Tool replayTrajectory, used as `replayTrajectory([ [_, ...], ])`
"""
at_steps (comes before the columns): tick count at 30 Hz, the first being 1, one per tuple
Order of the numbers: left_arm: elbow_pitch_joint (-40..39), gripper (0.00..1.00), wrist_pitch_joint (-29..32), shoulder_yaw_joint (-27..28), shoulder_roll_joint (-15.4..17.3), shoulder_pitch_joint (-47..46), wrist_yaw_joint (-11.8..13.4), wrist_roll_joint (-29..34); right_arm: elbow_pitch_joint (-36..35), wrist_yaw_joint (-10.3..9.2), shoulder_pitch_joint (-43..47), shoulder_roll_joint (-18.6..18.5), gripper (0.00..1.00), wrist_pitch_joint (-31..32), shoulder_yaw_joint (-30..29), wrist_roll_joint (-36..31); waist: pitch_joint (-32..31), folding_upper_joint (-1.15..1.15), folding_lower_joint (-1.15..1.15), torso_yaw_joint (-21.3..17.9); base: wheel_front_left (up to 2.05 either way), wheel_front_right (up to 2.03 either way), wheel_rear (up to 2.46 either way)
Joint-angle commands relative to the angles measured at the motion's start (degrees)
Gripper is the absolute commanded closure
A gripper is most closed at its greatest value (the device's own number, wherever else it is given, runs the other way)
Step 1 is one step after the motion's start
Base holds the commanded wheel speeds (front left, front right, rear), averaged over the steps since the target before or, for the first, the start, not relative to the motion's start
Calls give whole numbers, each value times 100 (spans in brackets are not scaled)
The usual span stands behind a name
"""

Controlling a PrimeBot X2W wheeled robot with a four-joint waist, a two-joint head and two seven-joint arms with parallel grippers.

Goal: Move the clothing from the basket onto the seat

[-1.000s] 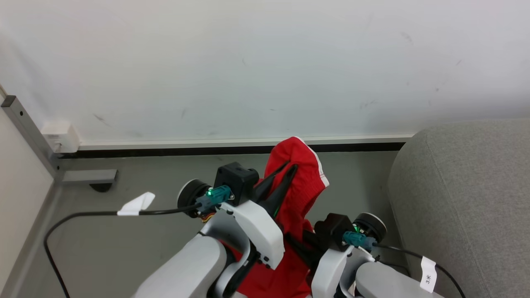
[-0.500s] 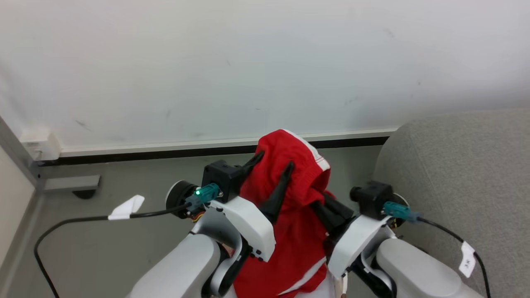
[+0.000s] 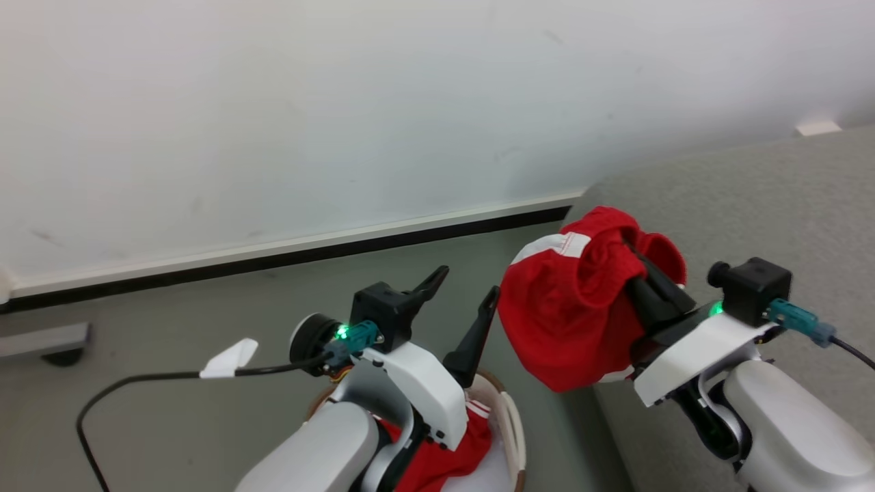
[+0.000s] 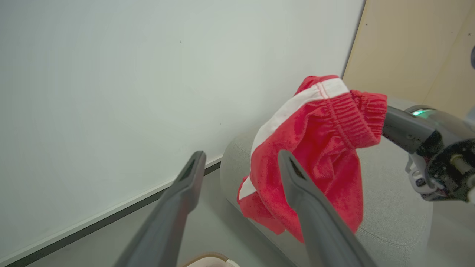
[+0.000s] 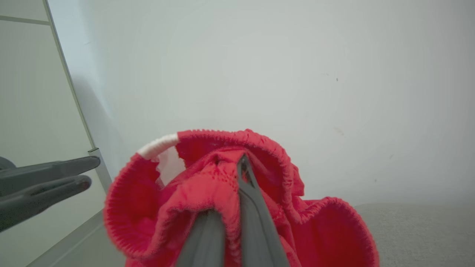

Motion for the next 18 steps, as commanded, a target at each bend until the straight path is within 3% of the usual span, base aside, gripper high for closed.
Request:
replayTrajectory([
  [1, 0, 0, -49, -39, -57, 65, -8, -47, -90, -12, 118, -118, 100, -18, -166, -52, 71, 0, 0, -315, 0, 0, 0],
  [11, -42, 0, -96, -169, -182, 7, -47, -18, -363, -12, 388, -534, 100, -18, -824, -247, 241, 0, 0, -1046, 0, 0, 0],
  [18, -122, 0, -59, -260, -218, -68, -46, 39, -476, -12, 665, -730, 100, -19, -1152, -310, 416, 0, 0, -1290, 0, 0, 0],
])
